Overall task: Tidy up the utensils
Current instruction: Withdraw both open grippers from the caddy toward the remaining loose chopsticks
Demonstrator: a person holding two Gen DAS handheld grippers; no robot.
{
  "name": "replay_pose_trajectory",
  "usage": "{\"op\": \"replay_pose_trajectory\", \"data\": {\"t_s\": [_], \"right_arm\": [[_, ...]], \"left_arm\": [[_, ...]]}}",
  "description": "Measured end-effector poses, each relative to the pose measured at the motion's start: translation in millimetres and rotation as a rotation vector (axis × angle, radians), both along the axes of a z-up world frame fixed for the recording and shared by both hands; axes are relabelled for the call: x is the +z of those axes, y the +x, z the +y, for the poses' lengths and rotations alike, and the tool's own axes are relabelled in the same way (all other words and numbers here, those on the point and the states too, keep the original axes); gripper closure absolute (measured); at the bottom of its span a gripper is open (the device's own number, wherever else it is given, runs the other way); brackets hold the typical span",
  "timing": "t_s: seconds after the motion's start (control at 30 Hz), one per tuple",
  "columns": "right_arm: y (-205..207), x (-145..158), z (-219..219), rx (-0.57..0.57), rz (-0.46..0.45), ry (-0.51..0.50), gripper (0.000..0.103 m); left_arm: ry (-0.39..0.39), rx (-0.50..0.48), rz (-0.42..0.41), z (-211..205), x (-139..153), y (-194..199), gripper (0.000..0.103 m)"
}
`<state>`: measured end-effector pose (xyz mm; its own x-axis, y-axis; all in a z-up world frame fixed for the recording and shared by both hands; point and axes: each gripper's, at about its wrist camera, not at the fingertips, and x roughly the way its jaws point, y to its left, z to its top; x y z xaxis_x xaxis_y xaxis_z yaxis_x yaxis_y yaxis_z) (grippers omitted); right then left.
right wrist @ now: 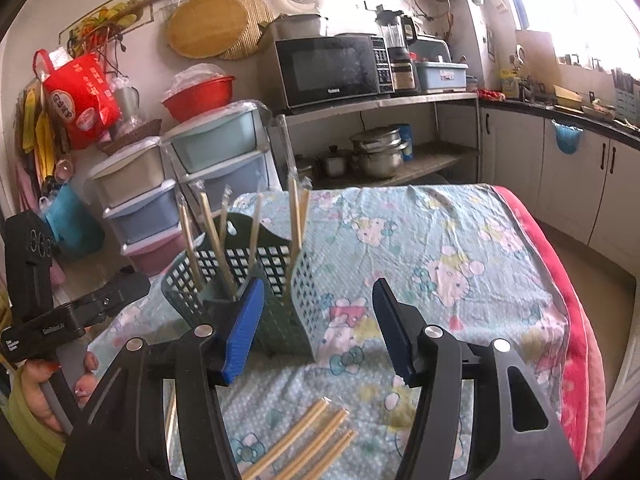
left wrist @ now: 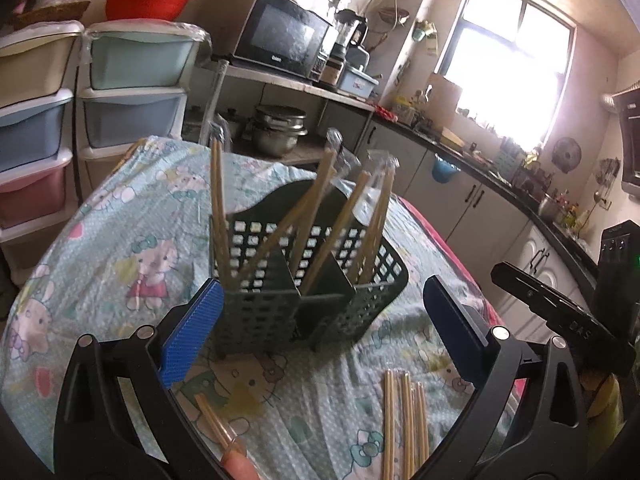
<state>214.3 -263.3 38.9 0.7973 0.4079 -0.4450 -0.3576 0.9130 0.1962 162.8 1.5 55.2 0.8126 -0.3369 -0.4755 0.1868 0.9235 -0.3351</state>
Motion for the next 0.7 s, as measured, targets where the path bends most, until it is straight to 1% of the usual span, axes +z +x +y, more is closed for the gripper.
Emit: {"op": "replay_pose_trajectory", "data": {"t_s": [0.33, 0.47, 0.57, 0.63, 0.7], "right_arm": [[-5, -29, -10, 0.004, 0.063, -0.025, 0.049], [-6, -41, -10, 0.017, 0.104, -0.041, 0.056], [-3, -54, -12, 0.019, 0.151, -0.051, 0.062], [-2, -61, -13, 0.023, 0.180, -0.052, 0.065], [0, -71, -15, 0.027, 0.216, -0.051, 0.068]], "left_arm": [[0.050, -0.044, 0.060, -23, -22, -3, 0.011], [0.073, -0.059, 0.093, -31, -32, -2, 0.011], [0.098, -0.082, 0.119, -41, -40, -1, 0.011], [0.112, -0.103, 0.135, -47, -45, 0, 0.016], [0.127, -0.119, 0.152, -55, -50, 1, 0.024]]}}
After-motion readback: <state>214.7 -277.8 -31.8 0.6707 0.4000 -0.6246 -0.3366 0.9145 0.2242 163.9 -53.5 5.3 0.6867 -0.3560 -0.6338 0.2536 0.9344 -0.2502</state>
